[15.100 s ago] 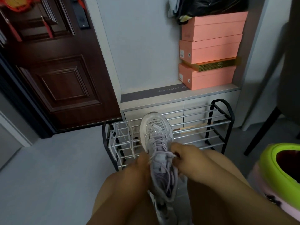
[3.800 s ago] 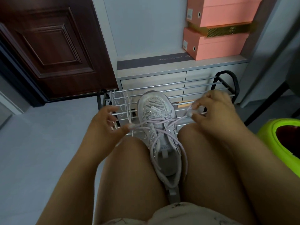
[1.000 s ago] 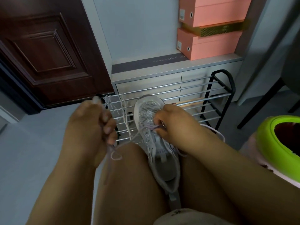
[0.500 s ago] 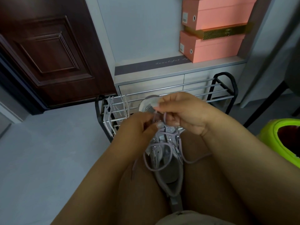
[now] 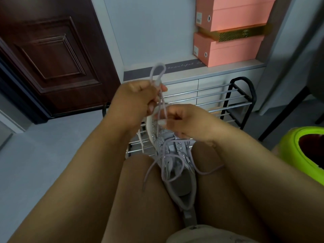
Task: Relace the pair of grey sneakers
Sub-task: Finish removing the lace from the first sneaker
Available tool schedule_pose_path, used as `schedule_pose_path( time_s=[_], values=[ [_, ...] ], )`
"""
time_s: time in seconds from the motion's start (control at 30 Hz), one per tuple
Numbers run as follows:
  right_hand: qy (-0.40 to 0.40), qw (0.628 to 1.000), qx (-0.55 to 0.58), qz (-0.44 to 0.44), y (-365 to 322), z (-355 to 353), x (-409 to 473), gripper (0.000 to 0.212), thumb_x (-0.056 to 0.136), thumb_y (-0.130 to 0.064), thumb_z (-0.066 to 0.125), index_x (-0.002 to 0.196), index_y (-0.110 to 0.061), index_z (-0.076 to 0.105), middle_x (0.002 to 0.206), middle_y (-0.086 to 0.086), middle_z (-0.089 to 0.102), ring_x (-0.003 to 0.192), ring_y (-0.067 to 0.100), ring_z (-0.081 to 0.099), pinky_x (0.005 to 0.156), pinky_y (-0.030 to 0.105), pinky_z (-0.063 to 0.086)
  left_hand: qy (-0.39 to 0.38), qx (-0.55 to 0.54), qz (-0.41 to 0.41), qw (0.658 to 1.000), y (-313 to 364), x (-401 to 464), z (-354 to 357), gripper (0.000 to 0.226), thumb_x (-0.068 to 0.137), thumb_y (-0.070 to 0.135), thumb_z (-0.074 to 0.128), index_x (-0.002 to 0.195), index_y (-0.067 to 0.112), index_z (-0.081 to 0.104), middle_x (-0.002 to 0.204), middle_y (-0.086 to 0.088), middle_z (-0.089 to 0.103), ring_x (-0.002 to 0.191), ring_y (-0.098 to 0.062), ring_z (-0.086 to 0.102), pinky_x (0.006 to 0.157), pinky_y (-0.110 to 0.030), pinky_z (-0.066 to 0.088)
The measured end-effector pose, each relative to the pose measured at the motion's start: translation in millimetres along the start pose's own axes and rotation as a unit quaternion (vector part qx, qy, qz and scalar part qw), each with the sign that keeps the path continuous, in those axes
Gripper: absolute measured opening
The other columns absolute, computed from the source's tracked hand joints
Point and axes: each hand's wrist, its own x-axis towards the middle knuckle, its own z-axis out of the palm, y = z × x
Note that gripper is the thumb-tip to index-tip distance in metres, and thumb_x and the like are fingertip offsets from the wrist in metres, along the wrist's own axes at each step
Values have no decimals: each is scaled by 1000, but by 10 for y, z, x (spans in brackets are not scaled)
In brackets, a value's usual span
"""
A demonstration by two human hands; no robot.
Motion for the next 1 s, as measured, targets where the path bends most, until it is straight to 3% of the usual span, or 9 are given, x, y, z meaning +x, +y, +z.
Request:
schedule_pose_path(
  time_s=[0.1, 0.23, 0.37, 0.47, 0.57, 0.7, 0.83, 0.93, 1.0],
  values=[
    [27, 999, -37, -13, -31, 22, 50, 25, 93, -26, 55, 81, -9, 68, 46, -5, 43, 40, 8, 37, 44, 20, 34, -27, -13, -1, 1000, 39, 51, 40, 27, 95, 22, 55, 76, 22, 74, 54, 7, 54, 43, -5, 42, 42, -14, 37],
    [97, 975, 196, 35, -19, -74, 61, 30, 96, -17, 48, 71, -9, 63, 50, 2, 45, 34, 7, 37, 34, 15, 26, -20, 53, -55, 997, -139, -44, 59, 42, 97, 23, 49, 63, 32, 71, 64, 1, 56, 47, -5, 38, 50, -21, 37],
    [121, 938, 325, 7, -70, -183, 131, 29, 96, -14, 49, 71, -7, 63, 53, 1, 45, 37, 9, 34, 31, 15, 18, -139, 190, -15, 972, -269, -250, 142, 30, 96, 34, 51, 73, 28, 69, 49, 13, 41, 43, -2, 34, 46, -14, 32],
    [123, 940, 317, 4, -85, -151, 165, 29, 95, -16, 50, 72, -8, 65, 55, 4, 44, 42, 16, 32, 30, 14, 23, -130, 199, 6, 971, -303, -268, 216, 28, 95, 29, 53, 87, 8, 71, 42, 12, 35, 38, -2, 27, 40, -13, 25],
    [119, 942, 313, -2, -33, -160, 163, 25, 94, -19, 52, 82, -3, 67, 57, 8, 43, 49, 20, 29, 32, 15, 21, -81, 103, -47, 990, -243, -193, 188, 29, 96, 25, 53, 76, 14, 70, 43, 11, 39, 37, -3, 30, 39, -14, 28],
    [22, 994, 100, 25, 27, -123, 61, 16, 87, -29, 63, 81, -14, 67, 53, 0, 45, 42, 7, 35, 38, 15, 28, -31, 29, -64, 997, -122, -54, 148, 30, 96, 10, 49, 72, 11, 66, 44, 6, 47, 34, -3, 36, 40, -14, 32],
    [14, 995, -103, -6, 30, -29, 54, 20, 88, -32, 62, 79, -16, 68, 40, -14, 42, 38, 1, 37, 42, 10, 29, -18, 4, -49, 999, -4, 38, 162, 29, 95, 16, 52, 70, 13, 67, 51, -1, 41, 35, -6, 34, 47, -20, 34],
    [23, 999, -24, -19, 15, -37, 83, 25, 92, -26, 56, 84, -5, 66, 40, -11, 39, 36, 2, 33, 39, 12, 28, -16, -20, -42, 999, 58, 93, 167, 30, 95, 16, 52, 69, 14, 67, 54, -3, 36, 35, -7, 32, 42, -18, 35],
    [34, 998, 37, -29, -13, -29, 106, 25, 94, -23, 54, 75, -11, 64, 41, -8, 40, 36, 6, 33, 38, 15, 28, -20, -38, -37, 998, 103, 133, 165, 28, 96, 17, 52, 74, 13, 69, 57, -4, 36, 36, -7, 34, 39, -17, 36]
  ],
)
